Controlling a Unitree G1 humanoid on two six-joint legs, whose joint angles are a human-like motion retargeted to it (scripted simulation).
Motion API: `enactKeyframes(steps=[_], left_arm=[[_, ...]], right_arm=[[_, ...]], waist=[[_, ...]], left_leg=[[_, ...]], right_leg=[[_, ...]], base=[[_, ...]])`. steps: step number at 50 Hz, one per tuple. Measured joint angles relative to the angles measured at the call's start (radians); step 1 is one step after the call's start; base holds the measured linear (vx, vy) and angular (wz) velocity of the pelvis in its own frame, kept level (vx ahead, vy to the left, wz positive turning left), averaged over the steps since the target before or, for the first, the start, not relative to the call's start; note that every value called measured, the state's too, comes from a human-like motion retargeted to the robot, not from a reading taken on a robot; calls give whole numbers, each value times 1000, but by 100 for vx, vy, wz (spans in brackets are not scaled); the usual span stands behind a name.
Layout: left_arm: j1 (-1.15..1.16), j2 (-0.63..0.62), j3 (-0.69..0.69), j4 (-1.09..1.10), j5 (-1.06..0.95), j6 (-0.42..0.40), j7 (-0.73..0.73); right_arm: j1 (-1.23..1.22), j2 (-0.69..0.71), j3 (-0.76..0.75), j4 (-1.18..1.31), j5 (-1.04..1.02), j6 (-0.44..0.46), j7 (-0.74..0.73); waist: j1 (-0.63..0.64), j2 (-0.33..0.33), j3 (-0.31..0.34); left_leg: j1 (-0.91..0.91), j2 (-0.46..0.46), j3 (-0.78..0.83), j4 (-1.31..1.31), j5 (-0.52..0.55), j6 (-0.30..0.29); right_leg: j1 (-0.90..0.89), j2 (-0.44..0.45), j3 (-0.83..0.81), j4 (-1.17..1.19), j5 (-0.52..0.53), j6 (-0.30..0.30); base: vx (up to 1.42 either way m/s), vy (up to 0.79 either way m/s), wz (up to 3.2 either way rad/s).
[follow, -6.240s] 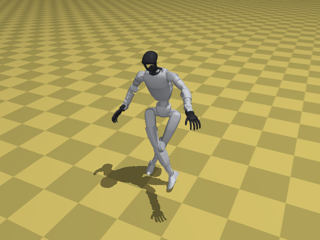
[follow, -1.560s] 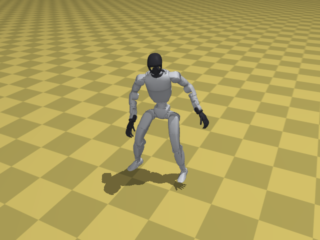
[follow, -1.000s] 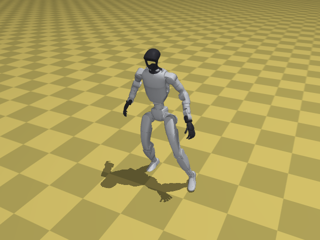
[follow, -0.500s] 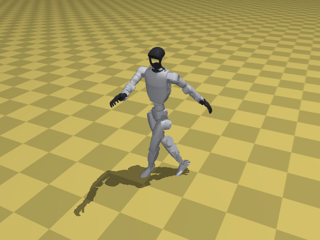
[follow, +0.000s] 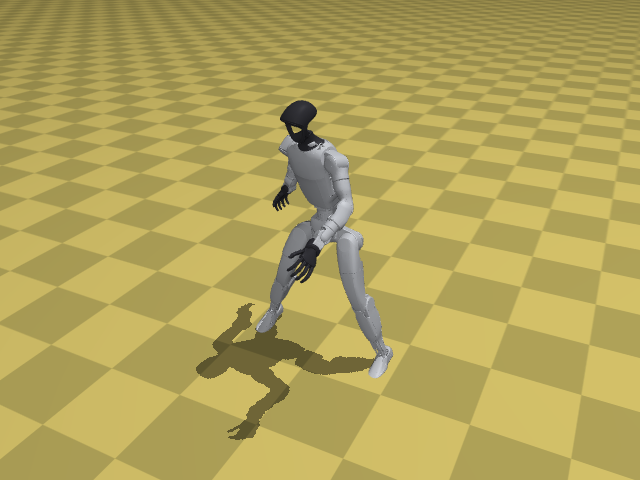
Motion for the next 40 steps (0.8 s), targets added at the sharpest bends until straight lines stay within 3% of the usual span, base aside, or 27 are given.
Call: enactKeyframes(steps=[3,5,8,12,15,20,22,25,27,30,33,35,38,40], left_arm=[[-3,2,23,-109,58,8,-22],[2,11,8,-140,152,28,-25],[41,39,-4,-140,354,87,-41],[181,48,36,-62,502,142,-102],[287,42,110,63,490,170,-124],[502,33,309,281,334,165,-253],[609,52,407,307,271,154,-322],[805,88,536,305,175,127,-359],[957,101,606,316,124,102,-334],[1191,65,731,387,126,89,-301],[1311,-11,806,509,160,132,-324],[1323,-53,798,583,161,174,-383],[1238,-74,730,632,158,207,-442],[1122,-60,665,632,155,209,-410]], right_arm=[[135,57,-93,16,78,-4,-7],[166,92,-130,40,137,-6,-31],[85,129,-140,75,192,-27,-107],[-146,148,-81,54,206,-65,-175],[-420,99,7,25,205,-77,-163],[-918,-153,281,-99,29,-47,-61],[-1060,-244,391,-199,-55,-34,-24],[-1189,-328,520,-357,-147,-13,19],[-1251,-340,590,-440,-194,-15,48],[-1349,-290,685,-531,-248,-39,58],[-1424,-186,732,-600,-247,-57,10],[-1441,-133,742,-646,-227,-58,30],[-1375,-109,710,-712,-211,-44,121],[-1256,-101,664,-731,-243,-25,158]], waist=[[-12,-25,-17],[-24,-52,-6],[-55,-68,64],[-62,-80,114],[10,-84,132],[252,-90,104],[359,-133,81],[503,-220,53],[579,-259,14],[687,-229,-92],[793,-104,-123],[829,-51,-132],[781,-104,-96],[700,-156,-48]], left_leg=[[-50,95,73,124,147,-30],[-133,160,168,272,170,-16],[-272,218,226,432,35,40],[-398,110,213,339,63,47],[-425,20,327,189,95,63],[-411,-160,599,30,126,44],[-372,-258,756,6,140,13],[-285,-398,916,12,200,-48],[-234,-454,869,-2,306,-77],[-133,-431,752,-86,394,-88],[50,-303,680,-135,186,-58],[112,-227,710,-94,-24,16],[35,-197,715,163,-325,153],[-59,-167,645,410,-462,180]], right_leg=[[20,60,-6,51,-107,-33],[43,95,-33,110,-232,-42],[9,212,-56,333,-382,-90],[-65,366,-110,531,-454,-126],[-113,480,-99,568,-457,-142],[-109,652,22,490,-363,-119],[-33,671,81,353,-256,-83],[150,669,184,39,25,6],[238,676,212,-109,161,47],[269,687,99,-94,115,25],[288,588,-271,189,15,-98],[222,404,-497,510,-26,-188],[5,81,-522,989,-102,-275],[-127,-16,-419,1176,-170,-243]], base=[[9,-120,-18],[1,-117,18],[-9,-108,41],[-15,-100,14],[-9,-88,-103],[16,-76,-200],[46,-78,-171],[61,-87,-134],[66,-99,-151],[68,-80,-269],[80,-63,-316],[78,-45,-214],[68,-43,-2],[57,-57,200]])
